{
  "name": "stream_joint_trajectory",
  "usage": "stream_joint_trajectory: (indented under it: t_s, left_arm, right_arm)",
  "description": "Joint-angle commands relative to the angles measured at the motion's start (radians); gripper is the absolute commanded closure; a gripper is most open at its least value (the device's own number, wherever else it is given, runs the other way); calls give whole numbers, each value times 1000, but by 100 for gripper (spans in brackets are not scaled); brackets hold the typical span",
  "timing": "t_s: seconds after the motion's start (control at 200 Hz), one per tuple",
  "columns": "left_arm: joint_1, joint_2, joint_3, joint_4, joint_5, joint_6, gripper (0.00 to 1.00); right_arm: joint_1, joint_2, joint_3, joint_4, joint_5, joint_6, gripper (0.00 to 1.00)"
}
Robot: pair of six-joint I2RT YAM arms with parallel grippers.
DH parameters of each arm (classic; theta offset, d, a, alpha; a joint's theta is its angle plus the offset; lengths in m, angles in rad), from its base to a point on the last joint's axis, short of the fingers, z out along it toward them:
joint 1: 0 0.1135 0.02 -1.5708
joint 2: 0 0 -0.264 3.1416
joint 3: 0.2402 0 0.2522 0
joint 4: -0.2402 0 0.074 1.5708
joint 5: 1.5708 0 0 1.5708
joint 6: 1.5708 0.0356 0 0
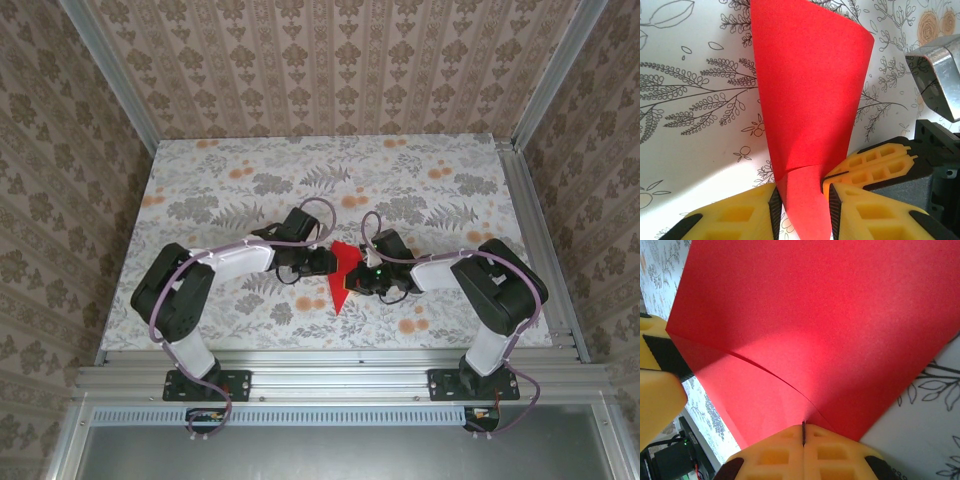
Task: Fold a paper plane with a square sheet of paper (pick it up from the middle)
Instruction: Fold the wing for the fifth time at the center of the table.
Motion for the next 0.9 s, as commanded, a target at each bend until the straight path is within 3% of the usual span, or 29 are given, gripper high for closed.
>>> stream_joint_trajectory:
  t_s: [0.0,0.485,0.895]
  left_arm:
    - [-12,-13,-18,-6,10,-2,67]
    - [-43,-29,-17,-77,-52,21,86]
    - [-71,28,61,-116,-57,45,90]
  right_arm:
    - [-7,23,-29,-32,40,-14,95]
    - [-20,24,-43,-24,35,-15,97]
    - [-21,21,-44,-11,26,-8,97]
